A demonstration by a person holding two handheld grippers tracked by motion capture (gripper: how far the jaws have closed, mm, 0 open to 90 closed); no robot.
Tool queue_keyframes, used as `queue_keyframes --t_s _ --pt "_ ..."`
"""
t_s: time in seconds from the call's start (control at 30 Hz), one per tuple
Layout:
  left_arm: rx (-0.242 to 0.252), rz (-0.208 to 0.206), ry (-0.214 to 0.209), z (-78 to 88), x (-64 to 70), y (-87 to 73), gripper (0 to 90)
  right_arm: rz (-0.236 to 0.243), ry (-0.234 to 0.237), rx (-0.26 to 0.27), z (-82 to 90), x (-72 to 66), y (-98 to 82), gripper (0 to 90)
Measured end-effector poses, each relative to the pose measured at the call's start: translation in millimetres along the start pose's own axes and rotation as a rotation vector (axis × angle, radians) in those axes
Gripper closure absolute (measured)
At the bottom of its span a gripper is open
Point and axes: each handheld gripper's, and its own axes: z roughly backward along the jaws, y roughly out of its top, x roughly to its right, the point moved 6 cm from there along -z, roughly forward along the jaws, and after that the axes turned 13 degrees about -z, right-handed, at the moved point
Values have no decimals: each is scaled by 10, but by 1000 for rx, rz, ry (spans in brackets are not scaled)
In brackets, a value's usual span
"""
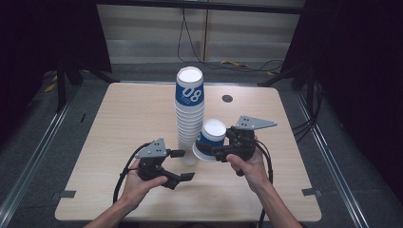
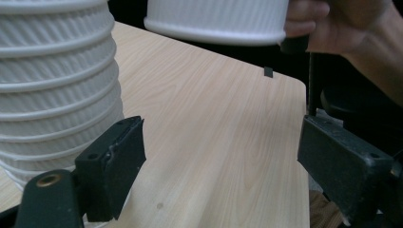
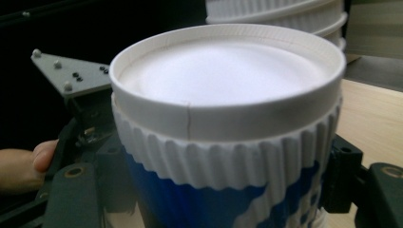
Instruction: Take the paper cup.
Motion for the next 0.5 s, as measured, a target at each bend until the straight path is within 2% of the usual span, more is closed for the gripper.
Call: queue_keyframes --t_s 0.03,0.1,0.23,0.33,0.4,0.5 --pt "5 0 3 3 -7 -6 158 -2 3 -9 -23 -7 -20 262" --pt "7 12 -21 -5 -7 -40 157 -4 23 -31 -92 -32 -73 263" --pt "11 12 -17 -9 -1 -57 157 -1 43 -42 -149 -58 -117 263" --pt "30 19 -31 -2 6 -45 156 1 58 -53 -186 -70 -149 265" --pt "34 5 -37 -1 7 -38 156 9 66 -63 -197 -82 -162 266" --pt "46 17 -36 0 -6 -28 156 13 82 -82 -239 -128 -207 266"
